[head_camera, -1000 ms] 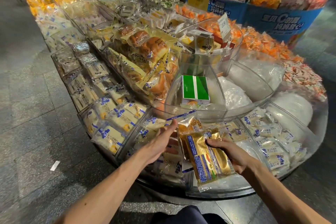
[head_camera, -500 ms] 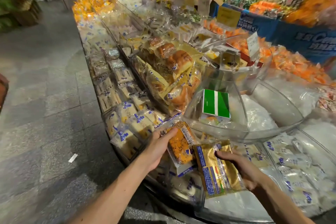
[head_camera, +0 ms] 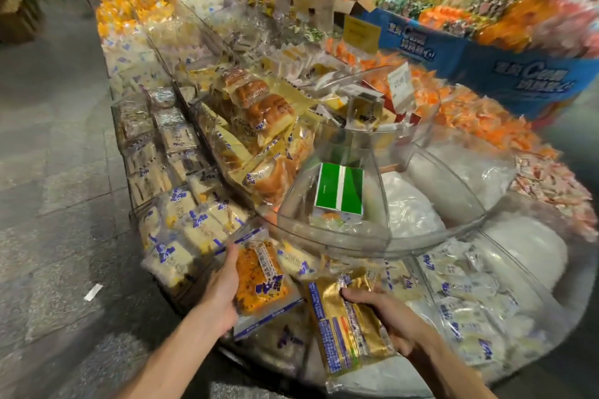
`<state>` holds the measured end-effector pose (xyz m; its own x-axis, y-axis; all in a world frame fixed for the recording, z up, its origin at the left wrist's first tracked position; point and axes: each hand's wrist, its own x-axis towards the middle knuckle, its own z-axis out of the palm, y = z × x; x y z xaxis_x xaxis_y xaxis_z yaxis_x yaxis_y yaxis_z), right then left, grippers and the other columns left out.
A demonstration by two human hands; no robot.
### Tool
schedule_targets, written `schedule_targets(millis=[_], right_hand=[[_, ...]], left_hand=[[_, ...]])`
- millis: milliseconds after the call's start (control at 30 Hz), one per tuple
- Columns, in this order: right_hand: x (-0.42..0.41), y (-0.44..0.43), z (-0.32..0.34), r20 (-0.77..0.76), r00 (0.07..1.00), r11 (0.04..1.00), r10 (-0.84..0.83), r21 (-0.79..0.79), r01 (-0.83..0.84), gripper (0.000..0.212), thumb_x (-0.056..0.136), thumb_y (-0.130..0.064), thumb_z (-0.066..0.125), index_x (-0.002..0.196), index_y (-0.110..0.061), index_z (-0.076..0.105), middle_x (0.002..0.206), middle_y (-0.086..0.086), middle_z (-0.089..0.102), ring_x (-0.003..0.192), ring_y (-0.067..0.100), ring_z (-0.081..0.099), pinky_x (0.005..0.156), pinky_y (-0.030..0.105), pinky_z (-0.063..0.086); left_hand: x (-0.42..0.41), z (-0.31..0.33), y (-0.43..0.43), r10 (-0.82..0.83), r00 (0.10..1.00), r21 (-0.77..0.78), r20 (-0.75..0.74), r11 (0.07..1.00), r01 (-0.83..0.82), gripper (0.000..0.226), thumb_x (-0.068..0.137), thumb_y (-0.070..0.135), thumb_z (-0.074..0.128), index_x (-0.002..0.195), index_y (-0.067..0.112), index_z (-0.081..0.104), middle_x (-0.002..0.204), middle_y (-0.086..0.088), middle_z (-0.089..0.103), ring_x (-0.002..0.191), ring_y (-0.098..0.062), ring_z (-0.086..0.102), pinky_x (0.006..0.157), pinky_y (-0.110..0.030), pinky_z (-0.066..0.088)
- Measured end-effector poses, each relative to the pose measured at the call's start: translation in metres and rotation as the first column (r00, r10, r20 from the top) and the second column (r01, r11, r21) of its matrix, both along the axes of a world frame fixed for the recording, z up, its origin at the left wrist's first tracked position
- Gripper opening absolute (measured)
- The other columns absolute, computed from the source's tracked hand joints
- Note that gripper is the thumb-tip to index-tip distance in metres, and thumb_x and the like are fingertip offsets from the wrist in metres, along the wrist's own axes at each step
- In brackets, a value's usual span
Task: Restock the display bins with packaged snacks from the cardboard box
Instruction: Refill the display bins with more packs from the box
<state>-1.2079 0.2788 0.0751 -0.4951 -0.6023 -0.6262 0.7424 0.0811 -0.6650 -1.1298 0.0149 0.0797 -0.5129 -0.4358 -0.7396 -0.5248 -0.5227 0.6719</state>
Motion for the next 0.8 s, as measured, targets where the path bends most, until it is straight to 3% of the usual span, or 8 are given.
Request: schedule_targets(millis=[100, 167, 233, 333, 533, 633, 733, 800], right_hand=[[-0.014, 0.042, 0.003, 0.006, 0.997, 0.997, -0.075, -0.031, 0.075, 0.032, 0.084, -0.005, 0.074, 0.113, 0.008, 0.066, 0.107, 0.034, 0.068, 0.078, 0.037, 0.074, 0.069, 0.043, 0.062], [-0.027, 0.074, 0.005, 0.002, 0.992, 0.992, -0.124, -0.038, 0.124, 0.042, 0.078, -0.007, 0.081, 0.115, 0.009, 0.067, 0.111, 0.036, 0.067, 0.080, 0.038, 0.074, 0.071, 0.045, 0.062], [-0.042, 0.111, 0.005, 0.001, 0.986, 0.985, -0.168, -0.031, 0.168, 0.048, 0.076, -0.006, 0.082, 0.118, 0.010, 0.064, 0.112, 0.037, 0.066, 0.080, 0.039, 0.074, 0.070, 0.046, 0.062], [-0.064, 0.175, 0.004, 0.001, 0.976, 0.976, -0.220, -0.011, 0.220, 0.047, 0.081, -0.004, 0.076, 0.123, 0.011, 0.060, 0.109, 0.035, 0.068, 0.076, 0.037, 0.074, 0.066, 0.044, 0.062], [-0.115, 0.313, 0.003, 0.016, 0.955, 0.955, -0.295, 0.026, 0.294, 0.073, 0.063, -0.011, 0.090, 0.128, 0.005, 0.060, 0.121, 0.033, 0.065, 0.105, 0.047, 0.066, 0.102, 0.065, 0.045], [-0.134, 0.366, 0.005, 0.040, 0.950, 0.951, -0.310, 0.022, 0.309, 0.089, 0.053, -0.012, 0.094, 0.133, 0.001, 0.057, 0.124, 0.033, 0.063, 0.121, 0.054, 0.055, 0.109, 0.066, 0.037], [-0.156, 0.403, 0.010, 0.066, 0.943, 0.945, -0.327, 0.007, 0.327, 0.084, 0.061, -0.005, 0.092, 0.135, -0.009, 0.053, 0.124, 0.032, 0.064, 0.118, 0.053, 0.058, 0.107, 0.066, 0.039], [-0.169, 0.419, 0.010, 0.039, 0.949, 0.949, -0.314, -0.012, 0.315, 0.064, 0.076, -0.003, 0.083, 0.134, -0.005, 0.055, 0.122, 0.032, 0.065, 0.116, 0.052, 0.059, 0.108, 0.066, 0.038]], left_hand=[[-0.023, -0.004, 0.029, -0.081, 0.995, -0.062, 0.060, 0.994, 0.085, 0.127, 0.039, 0.102, 0.052, 0.143, 0.028, 0.051, 0.136, -0.011, 0.061, 0.114, -0.032, 0.064, 0.095, -0.053, 0.053], [-0.041, 0.015, 0.069, -0.177, 0.984, -0.042, 0.023, 0.983, 0.178, 0.099, 0.060, 0.095, 0.053, 0.130, 0.025, 0.059, 0.128, -0.002, 0.065, 0.108, -0.024, 0.065, 0.089, -0.046, 0.055], [-0.060, 0.026, 0.117, -0.276, 0.961, 0.010, -0.036, 0.961, 0.276, 0.055, 0.086, 0.067, 0.057, 0.112, 0.019, 0.066, 0.104, -0.003, 0.074, 0.089, -0.022, 0.071, 0.069, -0.036, 0.056], [-0.092, 0.025, 0.193, -0.424, 0.899, 0.056, -0.106, 0.901, 0.431, 0.050, 0.073, 0.038, 0.074, 0.114, 0.011, 0.069, 0.098, -0.017, 0.076, 0.084, -0.031, 0.075, 0.074, -0.044, 0.060], [-0.138, 0.015, 0.340, -0.467, 0.867, 0.103, -0.175, 0.867, 0.488, 0.074, 0.067, 0.010, 0.082, 0.133, 0.014, 0.048, 0.110, -0.016, 0.074, 0.103, -0.033, 0.071, 0.095, -0.055, 0.053], [-0.154, 0.021, 0.392, -0.509, 0.841, 0.130, -0.183, 0.836, 0.533, 0.076, 0.072, 0.001, 0.081, 0.137, 0.017, 0.044, 0.102, -0.006, 0.077, 0.101, -0.022, 0.071, 0.096, -0.045, 0.054], [-0.171, 0.039, 0.431, -0.635, 0.761, 0.069, -0.135, 0.760, 0.646, 0.090, 0.087, 0.001, 0.071, 0.151, 0.034, 0.018, 0.089, 0.022, 0.065, 0.071, 0.010, 0.059, 0.092, -0.021, 0.047], [-0.183, 0.037, 0.448, -0.705, 0.703, 0.004, -0.090, 0.706, 0.708, 0.101, 0.088, 0.007, 0.072, 0.157, 0.032, 0.002, 0.122, 0.026, 0.048, 0.090, 0.008, 0.058, 0.105, -0.026, 0.040]])
